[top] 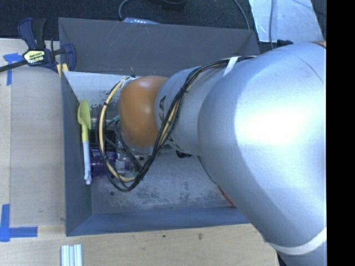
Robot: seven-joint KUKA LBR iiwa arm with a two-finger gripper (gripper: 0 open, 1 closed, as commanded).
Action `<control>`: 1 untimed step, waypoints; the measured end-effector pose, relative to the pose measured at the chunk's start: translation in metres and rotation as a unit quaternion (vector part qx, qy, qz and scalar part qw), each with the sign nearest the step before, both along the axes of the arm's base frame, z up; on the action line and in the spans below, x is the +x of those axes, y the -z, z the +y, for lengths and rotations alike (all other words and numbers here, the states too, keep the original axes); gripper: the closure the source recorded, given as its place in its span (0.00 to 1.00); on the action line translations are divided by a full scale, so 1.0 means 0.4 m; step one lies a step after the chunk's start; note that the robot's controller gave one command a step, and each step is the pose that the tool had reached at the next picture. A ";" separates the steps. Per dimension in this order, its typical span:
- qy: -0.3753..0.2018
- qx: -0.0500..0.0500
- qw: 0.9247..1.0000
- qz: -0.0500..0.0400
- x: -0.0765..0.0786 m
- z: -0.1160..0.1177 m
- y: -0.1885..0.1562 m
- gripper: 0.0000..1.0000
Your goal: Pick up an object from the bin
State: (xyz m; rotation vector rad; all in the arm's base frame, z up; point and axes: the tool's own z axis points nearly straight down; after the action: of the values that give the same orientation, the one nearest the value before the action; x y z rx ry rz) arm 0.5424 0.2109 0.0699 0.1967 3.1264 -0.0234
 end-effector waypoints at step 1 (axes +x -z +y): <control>0.000 0.000 1.000 0.000 0.000 0.000 0.000 1.00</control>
Offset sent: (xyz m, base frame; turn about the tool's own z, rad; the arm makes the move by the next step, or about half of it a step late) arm 0.0000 0.0000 0.0000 0.0000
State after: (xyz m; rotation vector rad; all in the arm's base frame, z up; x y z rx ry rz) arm 0.5424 0.2109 0.0699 0.1956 3.1265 -0.0237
